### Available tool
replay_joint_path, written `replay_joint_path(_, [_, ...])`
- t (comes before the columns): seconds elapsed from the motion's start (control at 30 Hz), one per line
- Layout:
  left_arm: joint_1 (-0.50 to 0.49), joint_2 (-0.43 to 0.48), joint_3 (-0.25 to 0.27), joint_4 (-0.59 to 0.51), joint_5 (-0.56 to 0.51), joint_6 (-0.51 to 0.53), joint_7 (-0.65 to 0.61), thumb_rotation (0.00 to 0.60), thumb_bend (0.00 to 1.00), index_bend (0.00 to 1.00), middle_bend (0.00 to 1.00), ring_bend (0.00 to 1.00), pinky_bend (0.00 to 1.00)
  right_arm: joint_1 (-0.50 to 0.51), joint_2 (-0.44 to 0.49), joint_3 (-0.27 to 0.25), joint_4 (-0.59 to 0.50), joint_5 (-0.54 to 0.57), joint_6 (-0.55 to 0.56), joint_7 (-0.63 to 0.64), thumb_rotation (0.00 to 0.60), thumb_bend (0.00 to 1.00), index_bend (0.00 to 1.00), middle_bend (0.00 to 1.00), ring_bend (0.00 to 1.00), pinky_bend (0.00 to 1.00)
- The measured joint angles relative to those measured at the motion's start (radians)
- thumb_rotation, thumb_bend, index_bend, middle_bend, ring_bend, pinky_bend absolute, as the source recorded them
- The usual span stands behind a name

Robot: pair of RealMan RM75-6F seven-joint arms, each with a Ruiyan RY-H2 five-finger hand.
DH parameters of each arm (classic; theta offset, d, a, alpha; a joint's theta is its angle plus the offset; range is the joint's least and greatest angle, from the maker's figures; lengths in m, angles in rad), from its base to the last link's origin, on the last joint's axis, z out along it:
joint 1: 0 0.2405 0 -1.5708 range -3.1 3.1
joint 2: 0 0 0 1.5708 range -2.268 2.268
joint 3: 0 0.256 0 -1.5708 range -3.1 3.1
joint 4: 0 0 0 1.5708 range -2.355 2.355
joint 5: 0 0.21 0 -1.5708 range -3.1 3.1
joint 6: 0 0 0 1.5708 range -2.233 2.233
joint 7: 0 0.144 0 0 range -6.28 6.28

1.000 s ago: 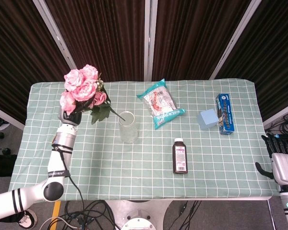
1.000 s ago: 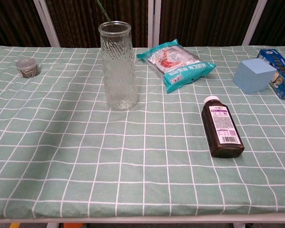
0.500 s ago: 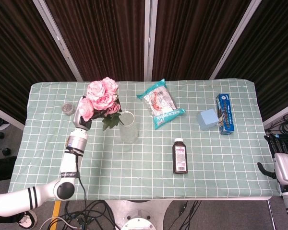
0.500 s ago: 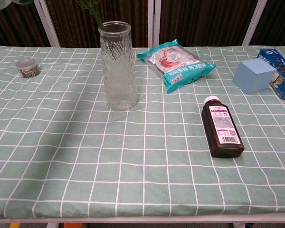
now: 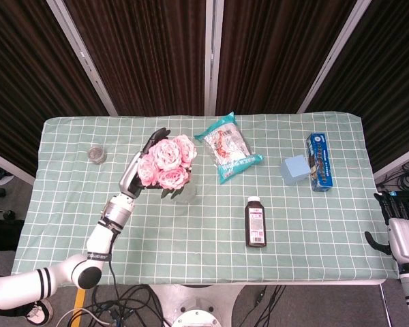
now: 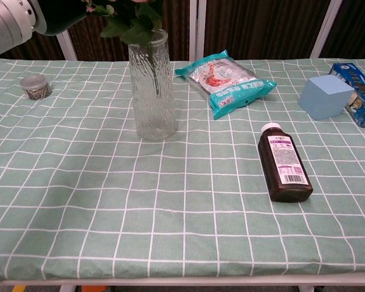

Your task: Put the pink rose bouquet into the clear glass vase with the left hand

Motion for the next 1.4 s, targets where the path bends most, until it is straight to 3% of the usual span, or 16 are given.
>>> replay_joint_path(0.23, [0.015, 0.048, 0.029, 0.036, 0.078, -0.018, -0.094, 0.600, 0.09, 0.00, 0.00, 0.00, 0.04, -0.002, 0.001, 0.000, 0.001, 0.001, 0.000, -0.002, 0.600, 0.23, 0.00, 0.00, 0.00, 0.00])
replay_joint_path(0.77, [0.075, 0.227, 0.192, 0.097, 0.258, -0.037, -0.281, 0.600, 0.09, 0.00, 0.00, 0.00, 0.04, 0.003, -0.003, -0.001, -0.010, 0.001, -0.007, -0.025, 0.600, 0.23, 0.00, 0.00, 0.00, 0.00])
replay_joint_path(0.93, [0.100, 0.245, 0.226, 0.147, 0.267, -0.010, -0.277, 0.600, 0.09, 0.00, 0.00, 0.00, 0.04, 0.003, -0.003, -0.001, -0.009, 0.001, -0.007, -0.023, 0.600, 0.23, 0.00, 0.00, 0.00, 0.00])
replay_joint_path(1.13, [0.133, 0.239, 0.241, 0.225, 0.247, 0.044, -0.106, 0.600, 0.15, 0.00, 0.00, 0.00, 0.04, 0.001, 0.001, 0.001, -0.014, -0.006, 0.006, -0.014, 0.600, 0.23, 0.00, 0.00, 0.00, 0.00])
replay_joint_path(1.23, [0.153, 0.229, 0.245, 0.277, 0.242, 0.099, 0.069, 0.600, 0.16, 0.00, 0.00, 0.00, 0.04, -0.002, 0.005, 0.003, -0.020, -0.013, 0.019, -0.011, 0.600, 0.23, 0.00, 0.00, 0.00, 0.00])
replay_joint_path(1.4, [0.194, 0.222, 0.269, 0.366, 0.253, 0.202, 0.474, 0.600, 0.17, 0.00, 0.00, 0.00, 0.04, -0.002, 0.001, 0.004, -0.019, -0.012, 0.019, -0.012, 0.600, 0.23, 0.00, 0.00, 0.00, 0.00])
